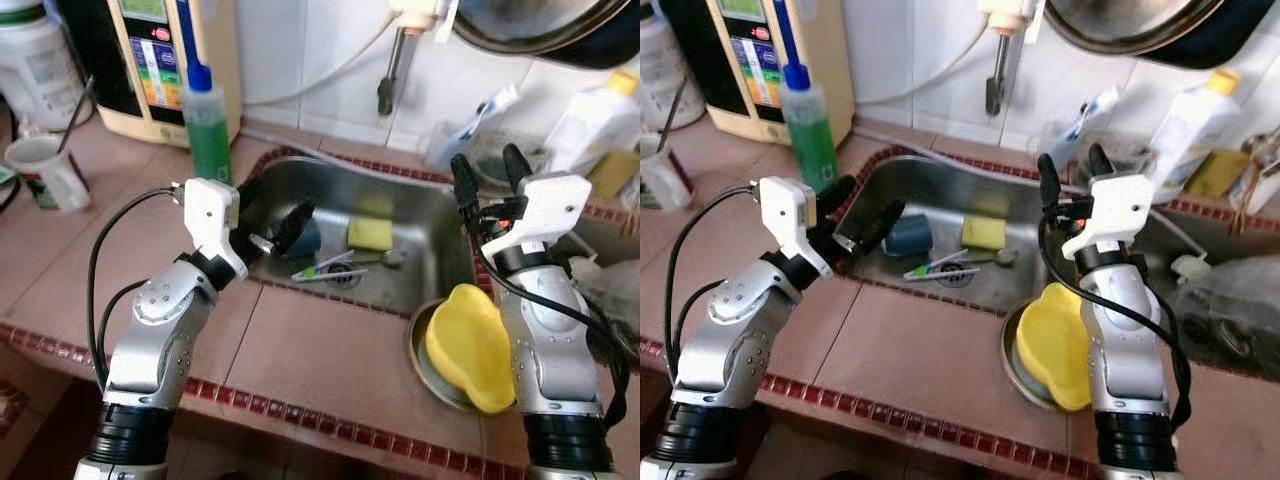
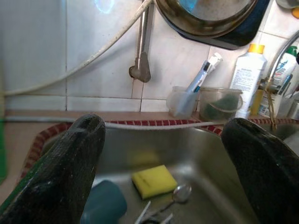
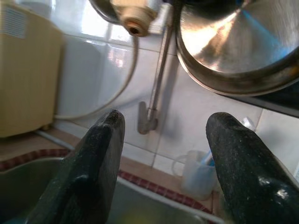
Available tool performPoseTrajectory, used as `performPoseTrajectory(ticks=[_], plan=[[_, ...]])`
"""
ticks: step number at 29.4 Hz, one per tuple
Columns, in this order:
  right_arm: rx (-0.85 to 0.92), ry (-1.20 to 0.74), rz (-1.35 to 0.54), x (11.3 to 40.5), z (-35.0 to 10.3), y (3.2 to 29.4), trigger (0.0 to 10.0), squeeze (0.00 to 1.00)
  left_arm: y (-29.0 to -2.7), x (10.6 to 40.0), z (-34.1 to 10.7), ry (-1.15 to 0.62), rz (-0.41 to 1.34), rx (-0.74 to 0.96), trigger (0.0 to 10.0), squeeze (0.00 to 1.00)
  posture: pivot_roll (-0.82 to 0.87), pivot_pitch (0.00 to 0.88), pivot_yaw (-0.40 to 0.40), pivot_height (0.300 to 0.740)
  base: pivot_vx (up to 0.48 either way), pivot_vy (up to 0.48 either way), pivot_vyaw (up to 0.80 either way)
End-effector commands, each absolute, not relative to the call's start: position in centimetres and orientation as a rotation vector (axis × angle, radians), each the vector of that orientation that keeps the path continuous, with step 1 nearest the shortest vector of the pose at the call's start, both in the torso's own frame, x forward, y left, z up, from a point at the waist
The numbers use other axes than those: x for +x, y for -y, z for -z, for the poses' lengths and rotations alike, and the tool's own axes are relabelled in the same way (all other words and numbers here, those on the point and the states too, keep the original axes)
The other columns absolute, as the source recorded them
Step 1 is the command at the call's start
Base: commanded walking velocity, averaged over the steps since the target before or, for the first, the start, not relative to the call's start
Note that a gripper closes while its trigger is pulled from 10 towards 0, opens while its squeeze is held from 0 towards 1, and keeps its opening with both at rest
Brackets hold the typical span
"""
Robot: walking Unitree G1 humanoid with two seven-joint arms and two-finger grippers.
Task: Kitchen organization
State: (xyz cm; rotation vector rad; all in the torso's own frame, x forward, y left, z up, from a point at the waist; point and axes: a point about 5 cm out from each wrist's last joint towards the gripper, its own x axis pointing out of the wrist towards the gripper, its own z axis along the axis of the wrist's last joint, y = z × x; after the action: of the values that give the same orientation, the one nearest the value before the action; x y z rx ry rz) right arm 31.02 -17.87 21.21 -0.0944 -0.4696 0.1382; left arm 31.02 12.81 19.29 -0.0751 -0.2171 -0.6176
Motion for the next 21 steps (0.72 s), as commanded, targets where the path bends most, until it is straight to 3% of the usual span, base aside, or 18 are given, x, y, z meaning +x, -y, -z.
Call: performPoseTrajectory(ticks=[1,5,21], plan=[[-0.104,0.489,-0.132,30.86,-21.79,18.02,10.0,0.00,-12.51,30.87,-19.89,0.235,0.644,-0.065,10.0,0.00,0.05,0.038,-0.063,0.740,-0.296,0.000,0.00],[-0.109,0.488,-0.135,30.87,-21.75,17.95,10.0,0.00,-12.52,30.99,-20.00,0.234,0.654,-0.056,10.0,0.00,0.05,0.039,-0.061,0.740,-0.292,0.000,0.00],[-0.116,0.456,-0.141,30.56,-20.94,17.84,10.0,0.00,-11.61,31.21,-20.40,0.269,0.761,0.028,10.0,0.00,0.04,0.045,-0.050,0.740,0.000,0.000,0.00]])
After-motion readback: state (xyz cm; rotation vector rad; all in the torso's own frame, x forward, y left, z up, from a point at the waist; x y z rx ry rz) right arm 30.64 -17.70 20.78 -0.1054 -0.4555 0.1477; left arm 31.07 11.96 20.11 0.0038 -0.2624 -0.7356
